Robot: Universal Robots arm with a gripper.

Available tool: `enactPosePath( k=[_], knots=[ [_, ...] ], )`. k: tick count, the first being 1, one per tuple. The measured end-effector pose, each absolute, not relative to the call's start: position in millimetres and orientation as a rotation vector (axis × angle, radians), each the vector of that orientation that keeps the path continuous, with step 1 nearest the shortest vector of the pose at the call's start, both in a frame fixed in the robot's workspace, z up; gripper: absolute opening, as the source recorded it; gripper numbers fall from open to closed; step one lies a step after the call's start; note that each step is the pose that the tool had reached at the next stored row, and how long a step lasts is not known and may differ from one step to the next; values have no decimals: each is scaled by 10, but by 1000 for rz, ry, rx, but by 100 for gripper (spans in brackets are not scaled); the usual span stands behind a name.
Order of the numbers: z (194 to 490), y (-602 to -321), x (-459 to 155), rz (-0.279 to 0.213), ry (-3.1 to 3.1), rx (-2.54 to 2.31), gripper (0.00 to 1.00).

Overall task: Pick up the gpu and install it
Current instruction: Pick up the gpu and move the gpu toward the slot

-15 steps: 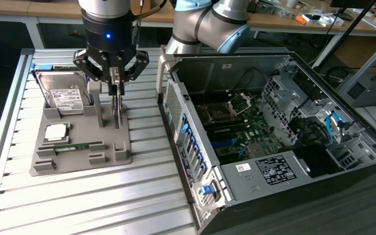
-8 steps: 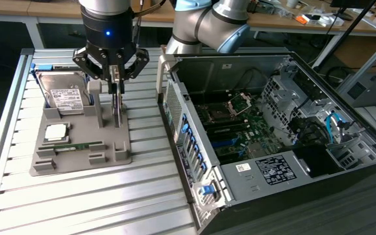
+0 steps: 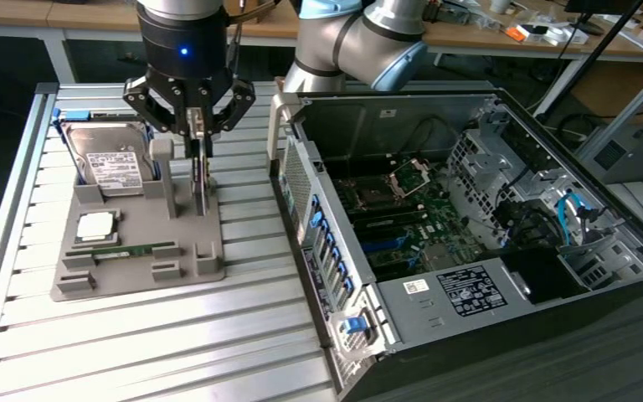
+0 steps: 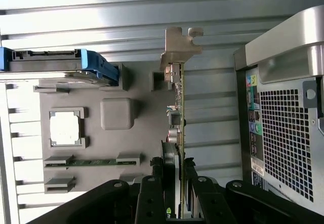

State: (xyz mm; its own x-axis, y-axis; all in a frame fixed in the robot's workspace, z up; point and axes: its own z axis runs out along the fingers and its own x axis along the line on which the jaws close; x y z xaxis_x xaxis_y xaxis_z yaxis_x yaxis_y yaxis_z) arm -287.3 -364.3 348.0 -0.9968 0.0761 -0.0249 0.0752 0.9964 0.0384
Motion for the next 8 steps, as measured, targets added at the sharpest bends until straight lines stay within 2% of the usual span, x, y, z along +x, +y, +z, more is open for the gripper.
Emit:
enactPosePath(
  k=[8],
  knots=[
    [3530, -3643, -2873, 58, 3112, 118, 27]
  ],
)
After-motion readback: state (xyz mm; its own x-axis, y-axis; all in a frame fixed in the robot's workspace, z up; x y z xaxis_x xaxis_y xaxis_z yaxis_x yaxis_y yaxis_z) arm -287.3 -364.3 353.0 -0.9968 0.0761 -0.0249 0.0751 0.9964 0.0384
